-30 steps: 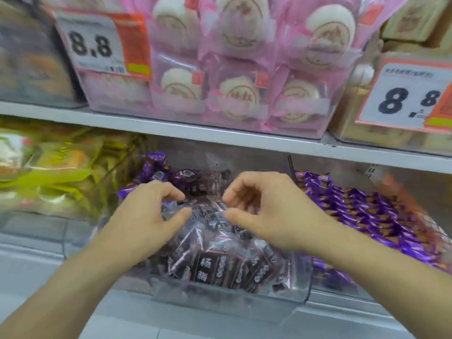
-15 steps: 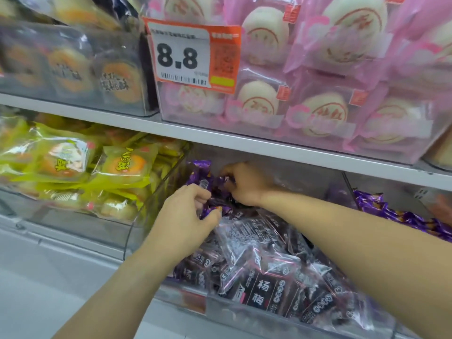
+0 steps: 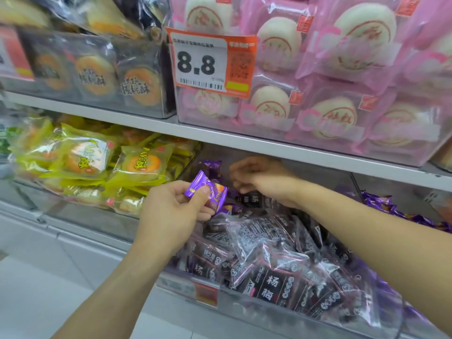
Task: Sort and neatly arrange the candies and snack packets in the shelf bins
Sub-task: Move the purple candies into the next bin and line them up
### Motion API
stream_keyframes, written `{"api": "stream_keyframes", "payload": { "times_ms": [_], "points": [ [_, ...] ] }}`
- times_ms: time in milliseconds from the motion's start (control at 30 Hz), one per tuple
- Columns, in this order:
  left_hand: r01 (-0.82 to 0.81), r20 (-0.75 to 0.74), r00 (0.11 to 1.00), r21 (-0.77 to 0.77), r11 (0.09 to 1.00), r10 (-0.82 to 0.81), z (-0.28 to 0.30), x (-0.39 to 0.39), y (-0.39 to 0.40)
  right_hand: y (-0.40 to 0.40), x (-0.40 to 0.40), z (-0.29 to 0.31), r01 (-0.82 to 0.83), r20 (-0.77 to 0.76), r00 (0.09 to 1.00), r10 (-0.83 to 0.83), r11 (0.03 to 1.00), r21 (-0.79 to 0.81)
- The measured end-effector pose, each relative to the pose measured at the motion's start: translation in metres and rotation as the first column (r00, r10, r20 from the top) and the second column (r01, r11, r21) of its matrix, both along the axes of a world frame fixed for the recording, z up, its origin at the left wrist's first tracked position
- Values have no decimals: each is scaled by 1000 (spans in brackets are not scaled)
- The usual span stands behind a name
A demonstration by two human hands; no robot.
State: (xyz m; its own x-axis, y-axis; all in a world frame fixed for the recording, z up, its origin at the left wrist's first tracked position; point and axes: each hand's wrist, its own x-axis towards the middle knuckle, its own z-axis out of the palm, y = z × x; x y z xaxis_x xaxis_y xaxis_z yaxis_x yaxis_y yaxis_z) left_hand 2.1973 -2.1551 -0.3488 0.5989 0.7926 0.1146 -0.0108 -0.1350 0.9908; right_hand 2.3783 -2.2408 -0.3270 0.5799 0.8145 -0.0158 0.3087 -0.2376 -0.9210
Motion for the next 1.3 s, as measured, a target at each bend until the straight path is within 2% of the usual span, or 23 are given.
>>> {"api": "stream_keyframes", "payload": {
  "times_ms": [33, 100, 133, 200, 300, 433, 500, 567, 633, 667, 733, 767, 833, 900, 967, 1067, 1300],
  "points": [
    [-7, -2, 1000, -20, 1000, 7, 0, -2, 0, 9, 7, -3, 84, 131, 988, -77, 995, -48],
    [-15, -24, 1000, -22, 1000, 15, -1, -5, 1, 28, 14, -7, 144, 444, 894, -65, 978, -148],
    [-21, -43, 999, -5, 1000, 20, -3, -5, 1, 38, 15, -10, 138, 497, 866, -47, 980, -147],
    [-34, -76, 996, 34, 999, 37, -5, -3, 1, 60, 17, -19, 117, 554, 833, -9, 980, -159],
    [-58, -108, 992, 72, 996, 66, -6, -2, 2, 81, 18, -37, 181, 699, 714, 38, 955, -236],
    [-48, -110, 992, 89, 995, 58, -7, -1, 1, 67, 11, -35, 223, 682, 729, -58, 962, -156],
    [-50, -76, 996, 36, 998, 53, -4, 0, -2, 49, 6, -26, 258, 632, 764, -131, 959, -113],
    [-29, -46, 999, -6, 1000, 29, 3, -1, -6, 24, -4, -17, 253, 501, 843, -195, 966, -51],
    [25, -44, 999, -9, 1000, -25, 12, -3, -11, -11, -24, -7, 233, 271, 934, -233, 972, 35],
    [46, -41, 998, -17, 999, -47, 15, -5, -12, -28, -35, -4, 217, 91, 970, -227, 971, 100],
    [98, -11, 995, -74, 992, -99, 26, -6, -21, -69, -57, 6, 249, -210, 957, -202, 941, 230],
    [143, 12, 990, -132, 981, -143, 32, -5, -29, -89, -66, 10, 284, -276, 938, -209, 922, 264],
    [268, 62, 963, -258, 928, -261, 44, -2, -51, -124, -76, 15, 340, -330, 913, -241, 897, 284],
    [393, 78, 918, -317, 863, -389, 52, 5, -77, -153, -81, 17, 388, -382, 882, -275, 884, 260],
    [476, 53, 873, -307, 824, -484, 54, 14, -101, -176, -82, 15, 423, -440, 852, -285, 869, 257],
    [550, 28, 822, -296, 781, -568, 55, 27, -132, -204, -77, 10, 477, -439, 835, -333, 835, 274],
    [649, 43, 738, -317, 692, -673, 54, 55, -178, -267, -57, 16, 586, -518, 766, -381, 745, 318]
  ]
}}
